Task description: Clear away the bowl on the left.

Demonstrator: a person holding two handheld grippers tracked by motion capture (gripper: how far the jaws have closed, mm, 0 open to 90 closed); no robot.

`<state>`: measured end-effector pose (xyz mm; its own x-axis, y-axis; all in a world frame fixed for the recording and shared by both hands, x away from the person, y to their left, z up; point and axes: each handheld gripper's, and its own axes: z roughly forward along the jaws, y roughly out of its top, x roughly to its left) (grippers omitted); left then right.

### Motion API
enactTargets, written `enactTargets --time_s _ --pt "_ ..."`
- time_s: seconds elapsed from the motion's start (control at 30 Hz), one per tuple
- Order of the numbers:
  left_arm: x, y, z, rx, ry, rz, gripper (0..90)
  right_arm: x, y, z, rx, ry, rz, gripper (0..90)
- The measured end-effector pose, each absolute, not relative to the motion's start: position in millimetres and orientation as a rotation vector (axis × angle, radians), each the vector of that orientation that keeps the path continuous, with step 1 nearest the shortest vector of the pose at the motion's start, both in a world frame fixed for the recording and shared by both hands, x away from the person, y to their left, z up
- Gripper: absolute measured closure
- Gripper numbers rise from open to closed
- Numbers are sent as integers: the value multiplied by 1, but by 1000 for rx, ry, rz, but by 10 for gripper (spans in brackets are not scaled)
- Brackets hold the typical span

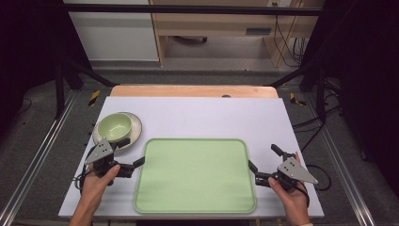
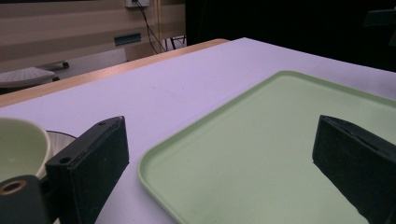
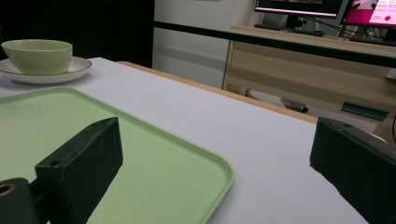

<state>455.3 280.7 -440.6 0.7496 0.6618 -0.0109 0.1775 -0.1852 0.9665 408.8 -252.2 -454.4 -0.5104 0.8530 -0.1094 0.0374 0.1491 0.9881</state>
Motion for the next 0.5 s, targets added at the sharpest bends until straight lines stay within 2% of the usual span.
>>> enactTargets --time_s 0.37,0.5 --pt "456 279 -428 1739 661 501 38 407 -253 -455 874 1715 1413 30" --pt "462 285 -413 1760 671 561 47 407 -252 -455 878 1713 1413 30"
